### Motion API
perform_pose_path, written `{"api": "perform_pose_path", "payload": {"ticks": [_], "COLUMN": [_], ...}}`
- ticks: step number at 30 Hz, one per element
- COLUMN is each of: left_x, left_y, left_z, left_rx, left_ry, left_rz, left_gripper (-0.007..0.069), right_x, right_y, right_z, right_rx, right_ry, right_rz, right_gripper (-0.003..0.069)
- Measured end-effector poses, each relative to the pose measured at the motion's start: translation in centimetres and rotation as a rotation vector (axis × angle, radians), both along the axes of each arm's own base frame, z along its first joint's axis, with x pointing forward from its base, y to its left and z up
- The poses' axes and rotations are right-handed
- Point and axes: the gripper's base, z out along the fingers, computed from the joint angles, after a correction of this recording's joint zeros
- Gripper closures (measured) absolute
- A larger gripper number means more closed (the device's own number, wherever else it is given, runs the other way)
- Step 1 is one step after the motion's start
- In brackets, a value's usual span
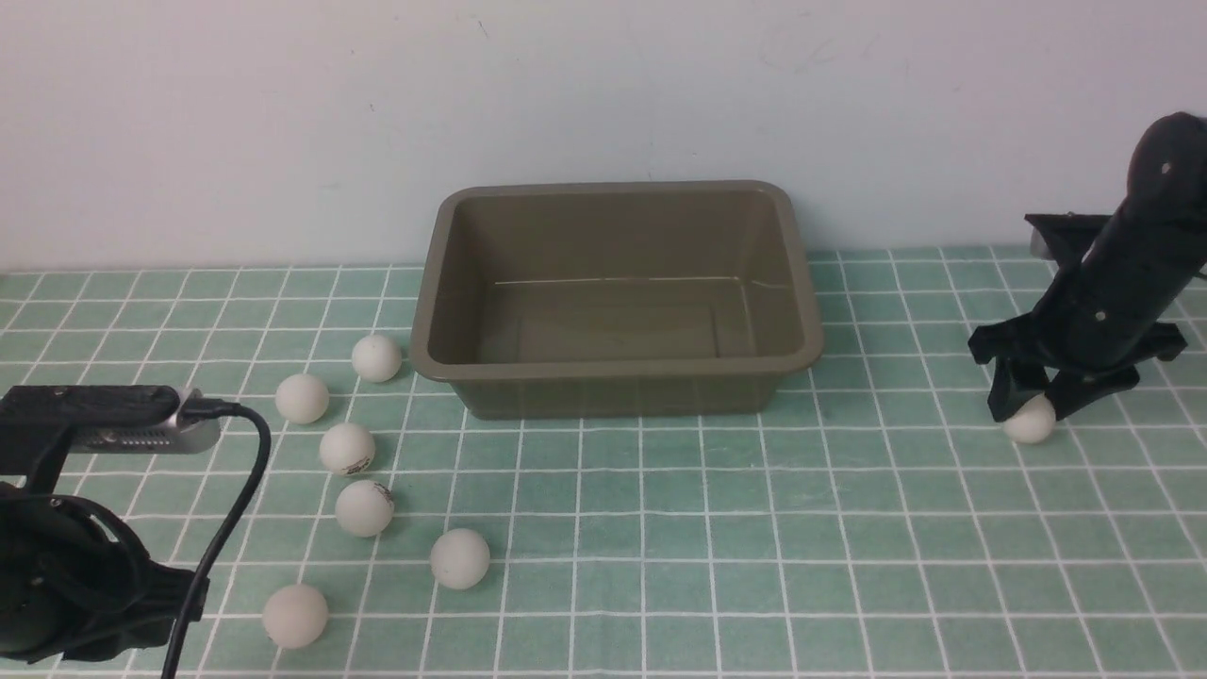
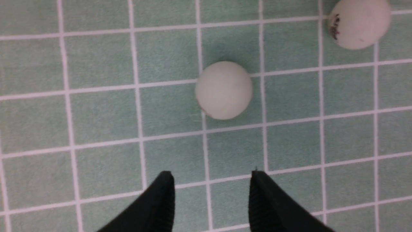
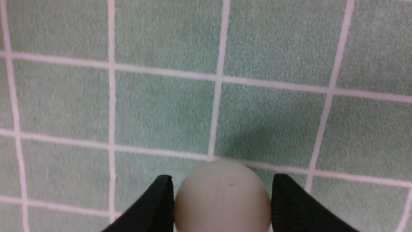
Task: Put the table tennis balls in the box on the green coffee tablecloth.
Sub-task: 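Reach for and grasp a ping pong ball on the table, then release the ping pong ball into the bin and lift the gripper away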
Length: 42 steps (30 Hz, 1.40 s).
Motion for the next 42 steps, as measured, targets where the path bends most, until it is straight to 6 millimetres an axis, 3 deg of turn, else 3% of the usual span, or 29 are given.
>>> {"api": "perform_pose_path", "payload": {"ticks": [3, 6, 8, 12, 14, 16, 18, 21, 27, 37, 42], "left_x": [0.2, 0.3, 0.4, 0.5, 0.6, 0.6, 0.6, 0.7, 0.8, 1.1, 1.9], "left_y": [-0.6, -1.0, -1.2, -1.2, -1.2, -1.2, -1.2, -1.2, -1.1, -1.1, -0.9], "left_z": [0.2, 0.4, 0.5, 0.6, 0.6, 0.5, 0.5, 0.5, 0.6, 0.1, -1.1], "left_rx": [-0.058, -0.091, -0.101, -0.094, -0.090, -0.085, -0.081, -0.075, -0.064, -0.057, -0.052], "left_ry": [-0.030, -0.057, -0.076, -0.101, -0.108, -0.110, -0.114, -0.118, -0.139, -0.128, -0.090], "left_rz": [-0.047, -0.083, -0.105, -0.119, -0.122, -0.132, -0.142, -0.152, -0.150, -0.173, -0.177], "left_gripper": [0.0249, 0.0173, 0.0146, 0.0137, 0.0135, 0.0135, 0.0135, 0.0135, 0.0135, 0.0132, 0.0132], "right_x": [0.4, 1.2, 2.0, 2.6, 2.3, 2.0, 2.0, 2.4, 3.9, 4.4, 4.4], "right_y": [0.0, 0.3, 1.2, 5.7, 9.8, 12.7, 16.1, 18.5, 19.3, 19.7, 19.8], "right_z": [1.5, 4.9, 8.5, 13.4, 14.5, 14.4, 12.8, 10.3, 6.1, 6.1, 6.1], "right_rx": [0.001, 0.037, 0.102, 0.208, 0.239, 0.248, 0.232, 0.189, 0.145, 0.169, 0.172], "right_ry": [0.016, -0.061, -0.173, -0.335, -0.366, -0.368, -0.359, -0.335, -0.291, -0.348, -0.355], "right_rz": [0.025, 0.025, 0.034, 0.165, 0.263, 0.327, 0.389, 0.414, 0.407, 0.452, 0.452], "right_gripper": [0.0307, 0.0307, 0.0307, 0.0307, 0.0307, 0.0307, 0.0307, 0.0307, 0.0307, 0.0305, 0.0229]}}
